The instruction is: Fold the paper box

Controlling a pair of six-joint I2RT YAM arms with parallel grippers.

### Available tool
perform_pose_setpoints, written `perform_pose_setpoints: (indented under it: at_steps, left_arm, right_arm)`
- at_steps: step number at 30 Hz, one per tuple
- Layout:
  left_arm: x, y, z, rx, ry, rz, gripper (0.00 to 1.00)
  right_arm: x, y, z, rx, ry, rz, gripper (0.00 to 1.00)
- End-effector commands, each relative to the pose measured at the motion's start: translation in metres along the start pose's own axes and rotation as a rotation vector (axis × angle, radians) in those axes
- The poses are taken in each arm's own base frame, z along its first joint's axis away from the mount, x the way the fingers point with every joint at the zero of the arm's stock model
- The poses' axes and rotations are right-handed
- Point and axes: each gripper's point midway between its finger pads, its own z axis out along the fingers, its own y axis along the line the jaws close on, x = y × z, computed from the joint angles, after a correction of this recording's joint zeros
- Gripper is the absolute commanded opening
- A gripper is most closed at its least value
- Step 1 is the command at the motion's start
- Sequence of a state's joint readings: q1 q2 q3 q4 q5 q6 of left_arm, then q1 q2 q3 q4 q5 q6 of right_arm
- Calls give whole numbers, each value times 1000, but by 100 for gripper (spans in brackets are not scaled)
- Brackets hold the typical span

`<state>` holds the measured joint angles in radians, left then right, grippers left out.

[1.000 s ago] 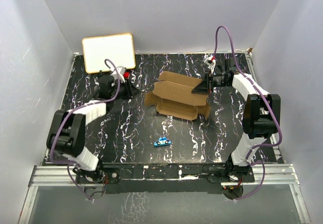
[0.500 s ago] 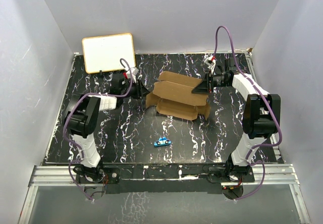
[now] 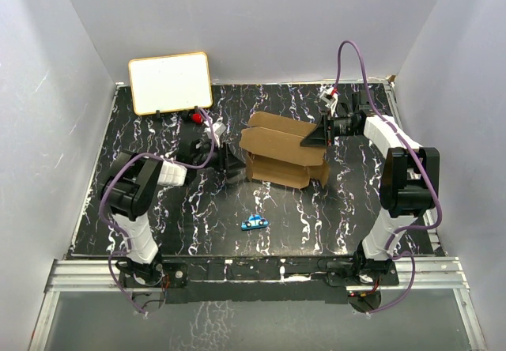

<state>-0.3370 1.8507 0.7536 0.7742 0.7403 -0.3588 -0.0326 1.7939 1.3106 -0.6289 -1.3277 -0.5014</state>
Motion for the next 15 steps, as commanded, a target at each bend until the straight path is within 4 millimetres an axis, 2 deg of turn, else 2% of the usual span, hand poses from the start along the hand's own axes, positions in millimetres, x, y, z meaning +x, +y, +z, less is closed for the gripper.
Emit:
perform_pose_setpoints:
  at_steps: [1,5,9,15]
  left_arm:
    - [-21,-20,-6,33,-52,90,36]
    - [-20,-20,-4,25,-53,100,39]
    - [-19,-19,-4,18,-57,120,47]
    - [-26,-24,-2,42,-87,179,55]
  right_arm:
    - [-12,10,-1,-29,-28,-122,8]
    - [-11,11,0,-36,-29,-125,8]
    - [-12,12,0,-37,-28,-131,8]
    - [-11,12,0,-39,-28,-131,8]
